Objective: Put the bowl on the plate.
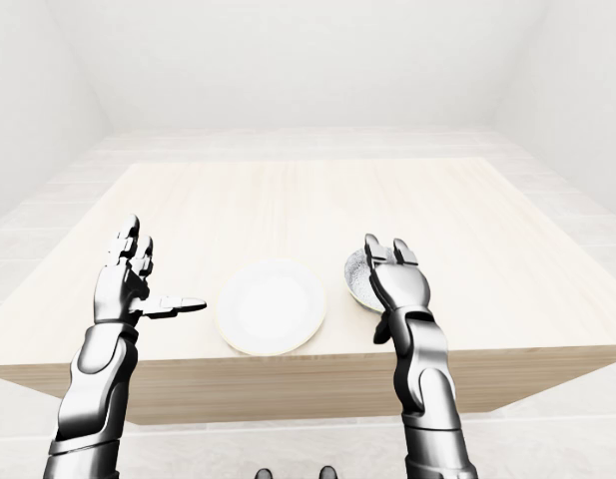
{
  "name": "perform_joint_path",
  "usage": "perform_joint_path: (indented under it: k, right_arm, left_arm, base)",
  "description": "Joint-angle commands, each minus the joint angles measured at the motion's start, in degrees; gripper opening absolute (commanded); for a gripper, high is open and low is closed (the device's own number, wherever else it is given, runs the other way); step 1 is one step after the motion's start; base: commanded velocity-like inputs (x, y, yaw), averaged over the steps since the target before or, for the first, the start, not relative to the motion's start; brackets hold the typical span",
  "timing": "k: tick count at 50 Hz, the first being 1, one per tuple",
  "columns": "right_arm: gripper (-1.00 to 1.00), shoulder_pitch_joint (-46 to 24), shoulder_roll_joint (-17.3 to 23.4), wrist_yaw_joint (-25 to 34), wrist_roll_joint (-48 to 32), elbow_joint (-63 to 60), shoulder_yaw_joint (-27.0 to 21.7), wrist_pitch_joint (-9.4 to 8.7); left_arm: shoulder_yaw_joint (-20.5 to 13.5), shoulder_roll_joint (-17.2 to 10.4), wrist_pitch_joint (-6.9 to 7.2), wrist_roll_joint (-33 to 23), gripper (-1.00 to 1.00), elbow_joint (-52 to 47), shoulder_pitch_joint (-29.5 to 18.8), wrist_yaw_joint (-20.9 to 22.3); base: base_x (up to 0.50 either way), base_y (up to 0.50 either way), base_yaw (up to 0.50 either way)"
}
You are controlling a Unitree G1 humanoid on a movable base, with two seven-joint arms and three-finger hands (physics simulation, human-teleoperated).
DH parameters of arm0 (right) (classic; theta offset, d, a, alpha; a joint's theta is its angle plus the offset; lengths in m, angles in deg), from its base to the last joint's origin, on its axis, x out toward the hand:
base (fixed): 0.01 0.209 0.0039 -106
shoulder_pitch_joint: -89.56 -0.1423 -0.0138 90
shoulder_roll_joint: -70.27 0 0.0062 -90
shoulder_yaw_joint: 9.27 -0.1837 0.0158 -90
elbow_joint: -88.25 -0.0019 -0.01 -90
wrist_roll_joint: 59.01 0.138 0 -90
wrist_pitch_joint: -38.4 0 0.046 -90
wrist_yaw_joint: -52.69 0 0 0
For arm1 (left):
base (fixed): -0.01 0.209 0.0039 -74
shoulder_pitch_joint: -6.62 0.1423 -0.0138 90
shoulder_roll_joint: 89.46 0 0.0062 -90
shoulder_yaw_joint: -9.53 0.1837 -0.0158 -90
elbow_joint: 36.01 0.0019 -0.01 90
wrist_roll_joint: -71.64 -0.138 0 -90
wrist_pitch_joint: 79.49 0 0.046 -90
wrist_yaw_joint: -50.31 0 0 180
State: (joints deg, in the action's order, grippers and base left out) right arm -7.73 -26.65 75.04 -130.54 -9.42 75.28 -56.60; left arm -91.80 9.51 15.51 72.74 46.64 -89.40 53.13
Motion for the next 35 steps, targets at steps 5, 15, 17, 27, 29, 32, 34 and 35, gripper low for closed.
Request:
perform_joint_path:
  k: [5,15,17,27,29,32,34,35]
  right_arm:
    - [1.0,0.42,0.04,0.54,-2.54,1.19,0.35,0.0]
    - [1.0,-0.12,-0.24,-2.37,-1.62,5.81,0.18,0.0]
    - [1.0,-0.23,-0.21,-3.31,-1.3,7.27,0.23,0.0]
    - [1.0,-0.48,0.27,-3.75,-1.08,9.32,0.94,0.0]
    - [1.0,-0.53,0.29,-3.77,-1.08,9.51,0.99,0.0]
    - [1.0,-0.56,0.26,-3.81,-1.07,9.78,1.09,0.0]
    - [1.0,-0.65,0.32,-4.19,-0.94,10.43,1.1,0.0]
    - [1.0,-0.73,0.33,-4.33,-0.83,10.83,1.13,0.0]
  left_arm:
    - [0.15,0.09,0.0,-0.5,1.0,-0.46,0.18,-0.11]
    - [-0.12,-0.04,0.0,-0.33,1.0,-1.16,0.48,0.24]
    - [-0.09,-0.02,0.0,-0.34,1.0,-1.26,0.58,0.4]
    - [-0.22,-0.03,0.0,-0.46,1.0,-0.29,0.12,0.34]
    - [-0.22,-0.03,0.0,-0.41,1.0,-0.32,0.1,0.35]
    - [-0.22,-0.02,0.0,-0.42,1.0,-0.26,0.21,0.34]
    - [-0.22,-0.05,0.0,-0.4,1.0,-0.17,0.21,0.38]
    - [-0.2,-0.06,0.0,-0.45,1.0,0.02,0.2,0.38]
  base:
    - [0.0,0.0,0.0]
    - [0.0,0.0,0.0]
    - [0.0,0.0,0.0]
    - [0.0,0.0,0.0]
    - [0.0,0.0,0.0]
    - [0.0,0.0,0.0]
    - [0.0,0.0,0.0]
    - [0.0,0.0,0.0]
